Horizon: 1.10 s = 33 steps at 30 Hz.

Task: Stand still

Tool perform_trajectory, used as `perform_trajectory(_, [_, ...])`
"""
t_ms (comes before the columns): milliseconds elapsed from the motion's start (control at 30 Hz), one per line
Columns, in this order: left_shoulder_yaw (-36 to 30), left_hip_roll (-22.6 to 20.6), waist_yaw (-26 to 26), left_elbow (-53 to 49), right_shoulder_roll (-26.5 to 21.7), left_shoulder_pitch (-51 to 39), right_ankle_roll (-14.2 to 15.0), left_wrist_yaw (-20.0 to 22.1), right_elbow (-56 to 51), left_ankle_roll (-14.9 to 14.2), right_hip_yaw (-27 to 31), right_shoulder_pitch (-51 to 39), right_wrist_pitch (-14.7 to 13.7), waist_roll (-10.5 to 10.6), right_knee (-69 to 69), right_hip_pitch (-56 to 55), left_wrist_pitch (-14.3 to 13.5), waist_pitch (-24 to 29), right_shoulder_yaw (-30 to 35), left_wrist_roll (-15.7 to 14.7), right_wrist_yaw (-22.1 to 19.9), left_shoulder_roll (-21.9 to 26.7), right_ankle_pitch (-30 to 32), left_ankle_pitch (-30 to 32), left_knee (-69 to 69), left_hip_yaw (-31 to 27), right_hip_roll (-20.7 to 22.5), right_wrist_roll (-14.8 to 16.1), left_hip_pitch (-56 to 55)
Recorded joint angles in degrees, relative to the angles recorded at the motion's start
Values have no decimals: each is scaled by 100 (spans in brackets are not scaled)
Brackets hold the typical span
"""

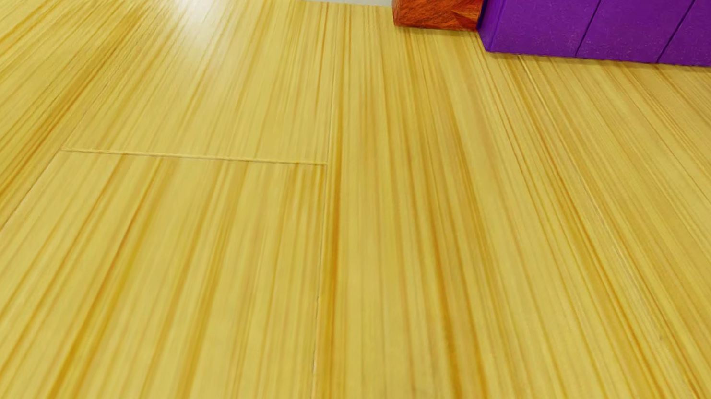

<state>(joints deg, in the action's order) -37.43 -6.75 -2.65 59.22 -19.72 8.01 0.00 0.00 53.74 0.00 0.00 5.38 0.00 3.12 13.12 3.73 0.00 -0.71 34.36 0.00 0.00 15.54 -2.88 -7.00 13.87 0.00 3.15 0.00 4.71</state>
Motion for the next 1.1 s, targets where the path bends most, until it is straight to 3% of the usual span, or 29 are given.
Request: perform_trajectory(1100, [-153, -2, 12, -30, 39, -83, 0, 0, 51, 0, 0, -100, 0, 20, 21, -87, 0, -64, 106, 0, 0, 15, -66, 44, -108, 0, 18, 0, 2])
